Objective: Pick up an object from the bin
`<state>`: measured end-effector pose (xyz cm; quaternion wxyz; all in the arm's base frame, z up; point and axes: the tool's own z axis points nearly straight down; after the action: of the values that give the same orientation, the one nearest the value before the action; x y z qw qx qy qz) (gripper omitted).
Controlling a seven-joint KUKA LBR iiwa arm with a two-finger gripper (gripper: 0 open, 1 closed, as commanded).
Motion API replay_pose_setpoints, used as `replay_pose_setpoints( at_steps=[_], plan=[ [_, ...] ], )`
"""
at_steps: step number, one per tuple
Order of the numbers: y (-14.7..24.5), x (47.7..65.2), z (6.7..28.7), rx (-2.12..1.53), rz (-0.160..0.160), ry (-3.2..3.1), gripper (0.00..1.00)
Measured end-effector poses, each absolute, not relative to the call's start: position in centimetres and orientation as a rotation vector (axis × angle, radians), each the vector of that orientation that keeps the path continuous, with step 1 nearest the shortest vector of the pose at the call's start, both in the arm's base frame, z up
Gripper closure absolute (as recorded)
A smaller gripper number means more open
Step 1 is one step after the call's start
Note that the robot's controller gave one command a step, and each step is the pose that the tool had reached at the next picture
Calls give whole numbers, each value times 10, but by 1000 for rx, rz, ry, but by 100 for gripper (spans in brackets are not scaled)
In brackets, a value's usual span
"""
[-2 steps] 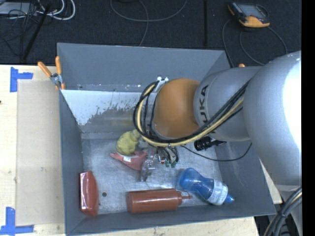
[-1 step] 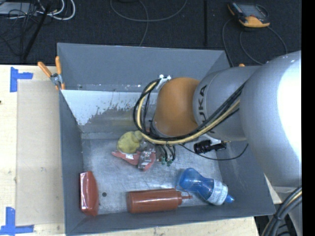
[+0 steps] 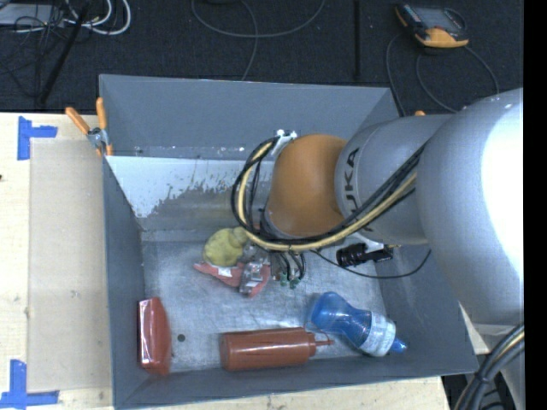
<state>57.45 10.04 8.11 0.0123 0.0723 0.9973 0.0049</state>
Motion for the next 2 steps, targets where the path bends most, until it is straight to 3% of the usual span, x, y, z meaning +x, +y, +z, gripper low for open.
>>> replay_pose_setpoints(
  at_steps=[2],
  plan=[
    [101, 574, 86, 224, 11, 3119, 100]
  ],
)
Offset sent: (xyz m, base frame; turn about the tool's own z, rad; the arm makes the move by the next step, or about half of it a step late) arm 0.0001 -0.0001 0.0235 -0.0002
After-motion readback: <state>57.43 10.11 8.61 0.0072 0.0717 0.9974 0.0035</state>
